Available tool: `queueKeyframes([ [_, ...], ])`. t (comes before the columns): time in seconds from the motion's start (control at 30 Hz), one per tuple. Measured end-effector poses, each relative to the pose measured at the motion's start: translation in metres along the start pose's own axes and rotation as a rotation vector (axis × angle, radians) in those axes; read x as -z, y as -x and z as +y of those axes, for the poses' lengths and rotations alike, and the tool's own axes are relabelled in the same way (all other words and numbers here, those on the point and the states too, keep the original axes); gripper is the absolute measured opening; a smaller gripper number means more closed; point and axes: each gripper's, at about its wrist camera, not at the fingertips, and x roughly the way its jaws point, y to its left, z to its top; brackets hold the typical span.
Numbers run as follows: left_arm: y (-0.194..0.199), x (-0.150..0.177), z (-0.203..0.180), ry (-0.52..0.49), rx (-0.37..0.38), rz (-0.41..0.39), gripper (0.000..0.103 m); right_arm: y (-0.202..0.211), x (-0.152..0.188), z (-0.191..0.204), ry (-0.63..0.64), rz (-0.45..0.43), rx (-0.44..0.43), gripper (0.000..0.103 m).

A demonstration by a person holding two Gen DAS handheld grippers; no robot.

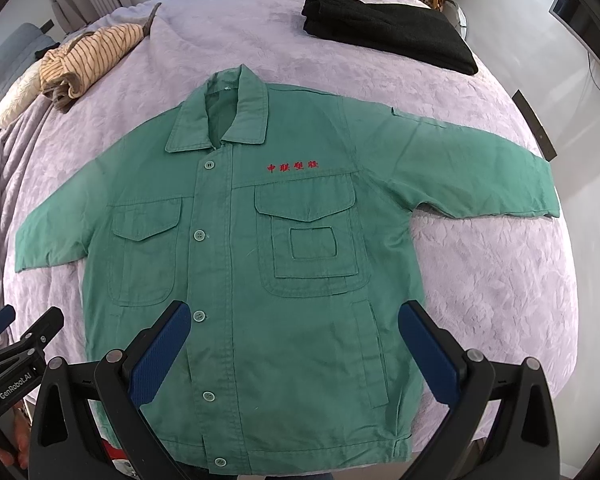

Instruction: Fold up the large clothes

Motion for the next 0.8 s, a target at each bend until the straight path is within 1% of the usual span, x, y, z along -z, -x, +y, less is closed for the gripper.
queueKeyframes([
  [0.53, -0.009, -0.006, 0.012, 0.015, 0.029, 0.018, 0.103, -0.008, -0.006, 0.006, -0.001, 0.033, 0.01, 0.103],
  [0.67, -0.011, -0.007, 0.014, 0.015, 0.045, 0.019, 0.103, -0.011, -0.008, 0.008, -0.003, 0.044, 0.015, 0.103],
  [0.8, -0.015, -0.007, 0.019, 0.026, 0.079, 0.024, 0.103, -0.013, -0.01, 0.015, 0.009, 0.048, 0.02, 0.103],
])
